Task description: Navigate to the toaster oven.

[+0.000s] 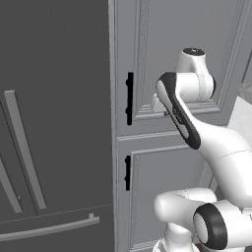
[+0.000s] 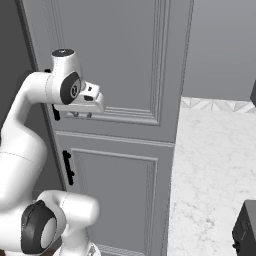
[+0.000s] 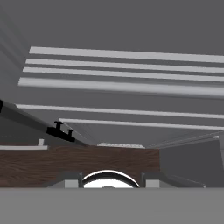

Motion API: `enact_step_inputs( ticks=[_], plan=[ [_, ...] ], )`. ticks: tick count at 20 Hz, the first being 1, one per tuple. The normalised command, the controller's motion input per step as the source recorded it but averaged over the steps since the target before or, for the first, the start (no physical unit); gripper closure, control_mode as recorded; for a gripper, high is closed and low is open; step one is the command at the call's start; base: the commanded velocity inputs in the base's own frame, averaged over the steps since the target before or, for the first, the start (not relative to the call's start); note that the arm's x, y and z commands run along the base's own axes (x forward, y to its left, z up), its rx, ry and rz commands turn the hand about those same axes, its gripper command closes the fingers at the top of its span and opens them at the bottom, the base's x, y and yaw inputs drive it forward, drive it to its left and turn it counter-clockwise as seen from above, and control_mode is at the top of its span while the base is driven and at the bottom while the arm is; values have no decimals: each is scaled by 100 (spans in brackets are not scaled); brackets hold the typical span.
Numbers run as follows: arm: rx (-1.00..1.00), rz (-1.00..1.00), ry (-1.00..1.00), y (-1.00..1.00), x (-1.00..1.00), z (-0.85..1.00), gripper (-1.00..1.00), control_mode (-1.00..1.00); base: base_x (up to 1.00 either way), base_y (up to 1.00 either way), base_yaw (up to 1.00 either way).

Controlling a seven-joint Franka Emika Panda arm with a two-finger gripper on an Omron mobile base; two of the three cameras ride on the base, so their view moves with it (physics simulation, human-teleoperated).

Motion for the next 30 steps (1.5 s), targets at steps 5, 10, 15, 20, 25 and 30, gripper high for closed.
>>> enact_step_inputs(
  ticks=[5,10,15,20,25,30],
  plan=[
    [0,0,0,0,0,0,-100,100,0,0,0],
    [0,0,0,0,0,0,-100,100,0,0,0],
    [0,0,0,0,0,0,-100,100,0,0,0],
    [0,0,0,0,0,0,-100,100,-3,26,0],
    [0,0,0,0,0,0,-100,100,-3,52,0],
    [0,0,0,0,0,0,-100,100,-3,63,0]
  ],
)
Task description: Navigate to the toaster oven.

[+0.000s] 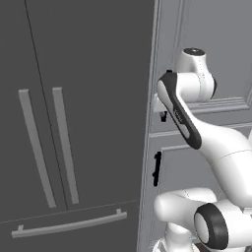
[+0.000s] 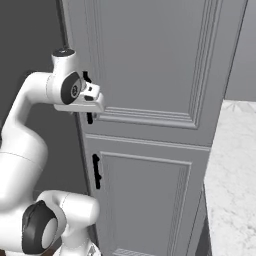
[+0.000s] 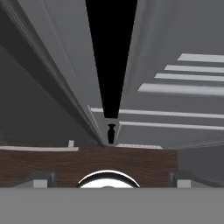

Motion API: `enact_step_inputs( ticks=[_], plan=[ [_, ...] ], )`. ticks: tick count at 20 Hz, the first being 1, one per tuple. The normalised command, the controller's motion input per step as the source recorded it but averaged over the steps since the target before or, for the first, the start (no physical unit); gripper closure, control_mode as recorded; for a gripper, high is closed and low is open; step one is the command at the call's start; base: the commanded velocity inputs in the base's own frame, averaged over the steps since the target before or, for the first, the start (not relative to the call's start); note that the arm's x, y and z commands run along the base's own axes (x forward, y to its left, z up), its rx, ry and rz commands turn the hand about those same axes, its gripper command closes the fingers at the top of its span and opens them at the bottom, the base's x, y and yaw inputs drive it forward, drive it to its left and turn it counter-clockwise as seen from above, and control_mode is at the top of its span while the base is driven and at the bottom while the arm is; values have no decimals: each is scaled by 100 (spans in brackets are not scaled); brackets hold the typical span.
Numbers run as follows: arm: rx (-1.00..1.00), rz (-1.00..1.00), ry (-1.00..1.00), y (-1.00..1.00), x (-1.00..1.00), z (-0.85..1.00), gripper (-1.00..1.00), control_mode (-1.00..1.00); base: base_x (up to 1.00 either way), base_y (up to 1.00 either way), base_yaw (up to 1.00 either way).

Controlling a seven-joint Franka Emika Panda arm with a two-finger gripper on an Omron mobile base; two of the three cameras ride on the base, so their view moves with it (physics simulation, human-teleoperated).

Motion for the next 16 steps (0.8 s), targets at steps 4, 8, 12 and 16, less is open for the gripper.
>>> enact_step_inputs(
  ticks=[4,8,12,16],
  plan=[
    [0,0,0,0,0,0,-100,100,-22,57,0],
    [0,0,0,0,0,0,-100,100,-29,70,4],
    [0,0,0,0,0,0,-100,100,-30,65,14],
    [0,0,0,0,0,0,-100,100,-37,53,10]
  ],
)
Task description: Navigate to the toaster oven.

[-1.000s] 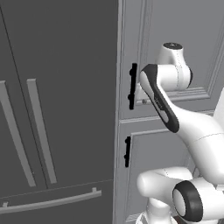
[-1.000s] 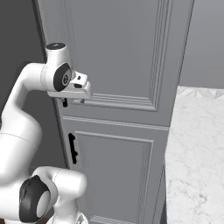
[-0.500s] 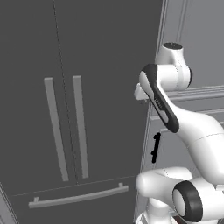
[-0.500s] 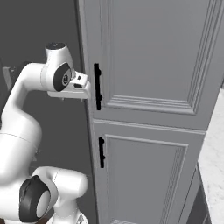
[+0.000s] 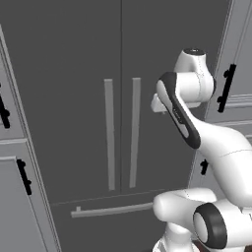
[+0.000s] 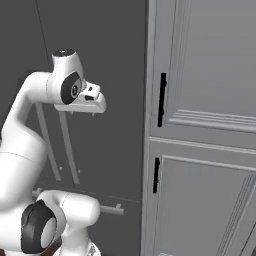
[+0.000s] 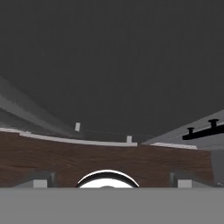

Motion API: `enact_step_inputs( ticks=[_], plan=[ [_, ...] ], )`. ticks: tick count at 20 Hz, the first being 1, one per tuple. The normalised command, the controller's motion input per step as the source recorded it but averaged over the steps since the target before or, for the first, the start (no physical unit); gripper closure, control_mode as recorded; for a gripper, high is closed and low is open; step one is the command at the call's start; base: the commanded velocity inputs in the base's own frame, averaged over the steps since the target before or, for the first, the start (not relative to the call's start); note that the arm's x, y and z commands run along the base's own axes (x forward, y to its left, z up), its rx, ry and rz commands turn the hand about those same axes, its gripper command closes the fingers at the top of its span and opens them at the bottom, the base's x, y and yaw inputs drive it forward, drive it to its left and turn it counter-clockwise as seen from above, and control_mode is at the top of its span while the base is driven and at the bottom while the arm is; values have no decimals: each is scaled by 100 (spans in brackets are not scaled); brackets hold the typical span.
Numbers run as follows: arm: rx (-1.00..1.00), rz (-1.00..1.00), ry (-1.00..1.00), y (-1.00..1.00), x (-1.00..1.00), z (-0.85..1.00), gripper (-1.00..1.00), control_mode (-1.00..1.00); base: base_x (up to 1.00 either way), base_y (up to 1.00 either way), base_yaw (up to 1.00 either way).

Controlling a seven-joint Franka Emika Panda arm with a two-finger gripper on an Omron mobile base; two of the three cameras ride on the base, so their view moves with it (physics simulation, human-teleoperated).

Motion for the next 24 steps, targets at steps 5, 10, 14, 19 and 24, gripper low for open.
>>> enact_step_inputs(
  ticks=[5,10,14,19,24],
  plan=[
    [0,0,0,0,0,0,-100,100,-41,57,-2],
    [0,0,0,0,0,0,-100,100,-26,76,-32],
    [0,0,0,0,0,0,-100,100,-1,34,-80],
    [0,0,0,0,0,0,-100,100,0,12,-91],
    [0,0,0,0,0,0,-100,100,0,10,-92]
  ],
)
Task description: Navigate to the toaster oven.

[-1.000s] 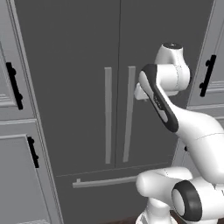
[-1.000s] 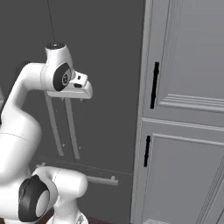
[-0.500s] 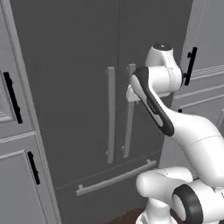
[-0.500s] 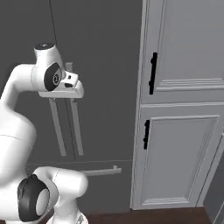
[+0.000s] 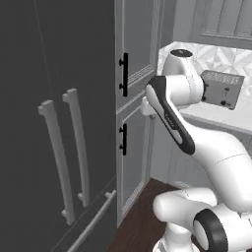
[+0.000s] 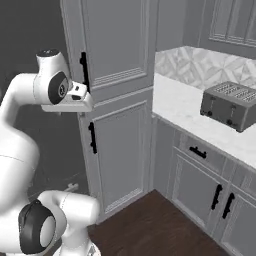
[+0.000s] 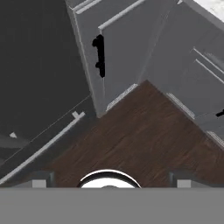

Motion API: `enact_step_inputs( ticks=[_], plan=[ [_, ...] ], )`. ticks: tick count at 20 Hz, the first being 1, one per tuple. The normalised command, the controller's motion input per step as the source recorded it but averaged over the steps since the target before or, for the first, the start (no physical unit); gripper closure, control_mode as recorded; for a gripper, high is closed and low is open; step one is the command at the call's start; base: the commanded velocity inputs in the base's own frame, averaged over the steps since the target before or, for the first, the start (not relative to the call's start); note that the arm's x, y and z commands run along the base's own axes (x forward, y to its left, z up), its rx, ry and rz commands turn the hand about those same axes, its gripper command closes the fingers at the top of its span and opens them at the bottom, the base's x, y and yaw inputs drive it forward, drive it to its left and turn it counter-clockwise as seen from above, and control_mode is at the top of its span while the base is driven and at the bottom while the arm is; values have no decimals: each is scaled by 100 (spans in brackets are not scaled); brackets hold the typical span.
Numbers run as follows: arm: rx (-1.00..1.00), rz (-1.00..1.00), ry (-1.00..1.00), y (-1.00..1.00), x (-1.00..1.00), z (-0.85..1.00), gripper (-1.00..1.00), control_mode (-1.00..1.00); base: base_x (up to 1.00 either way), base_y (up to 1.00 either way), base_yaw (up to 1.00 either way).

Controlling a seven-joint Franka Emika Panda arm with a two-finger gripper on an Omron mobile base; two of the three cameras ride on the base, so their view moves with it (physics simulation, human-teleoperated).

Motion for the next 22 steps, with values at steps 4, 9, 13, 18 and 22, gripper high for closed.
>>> enact_step_inputs(
  ticks=[4,9,13,18,22],
  plan=[
    [0,0,0,0,0,0,-100,100,0,5,-96],
    [0,0,0,0,0,0,-100,100,0,4,-98],
    [0,0,0,0,0,0,-100,100,0,0,-100],
    [0,0,0,0,0,0,-100,100,4,-16,-85],
    [0,0,0,0,0,0,-100,100,49,-63,-16]
  ],
)
